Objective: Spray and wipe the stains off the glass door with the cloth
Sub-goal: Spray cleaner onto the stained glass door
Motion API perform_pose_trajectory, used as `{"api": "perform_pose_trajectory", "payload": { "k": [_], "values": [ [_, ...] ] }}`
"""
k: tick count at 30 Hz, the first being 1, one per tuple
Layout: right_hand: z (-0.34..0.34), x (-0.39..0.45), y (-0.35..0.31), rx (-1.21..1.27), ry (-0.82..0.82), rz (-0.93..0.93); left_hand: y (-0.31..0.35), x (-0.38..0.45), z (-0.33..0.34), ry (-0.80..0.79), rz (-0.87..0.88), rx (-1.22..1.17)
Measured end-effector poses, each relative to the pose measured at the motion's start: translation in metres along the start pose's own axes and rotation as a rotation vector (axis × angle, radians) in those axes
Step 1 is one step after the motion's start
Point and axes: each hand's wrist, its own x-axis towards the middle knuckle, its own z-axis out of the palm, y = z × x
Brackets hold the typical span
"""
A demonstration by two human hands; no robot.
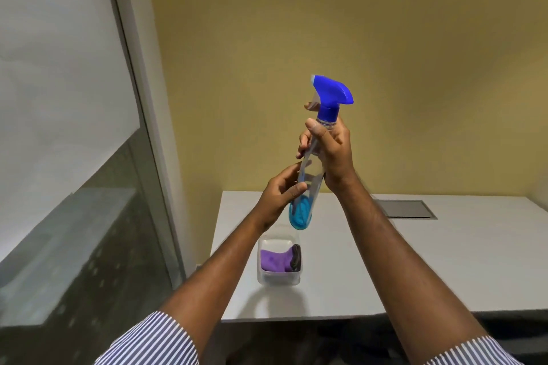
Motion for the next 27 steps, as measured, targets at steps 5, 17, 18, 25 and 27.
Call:
{"api": "perform_pose_trajectory", "payload": {
  "k": [5, 17, 18, 25, 27],
  "values": [
    [-0.047, 0.042, 0.048, -0.032, -0.006, 0.030, -0.033, 0.074, 0.006, -0.061, 0.014, 0.029],
    [-0.159, 0.139, 0.155, -0.079, -0.049, 0.179, -0.112, 0.231, 0.028, -0.039, -0.042, 0.171],
    [-0.165, 0.142, 0.163, -0.096, -0.053, 0.192, -0.119, 0.238, 0.029, -0.044, -0.047, 0.171],
    [-0.201, 0.145, 0.210, -0.202, -0.062, 0.277, -0.172, 0.266, 0.036, 0.019, -0.112, 0.156],
    [-0.208, 0.141, 0.221, -0.216, -0.084, 0.307, -0.189, 0.269, 0.035, 0.049, -0.146, 0.173]
  ]
}}
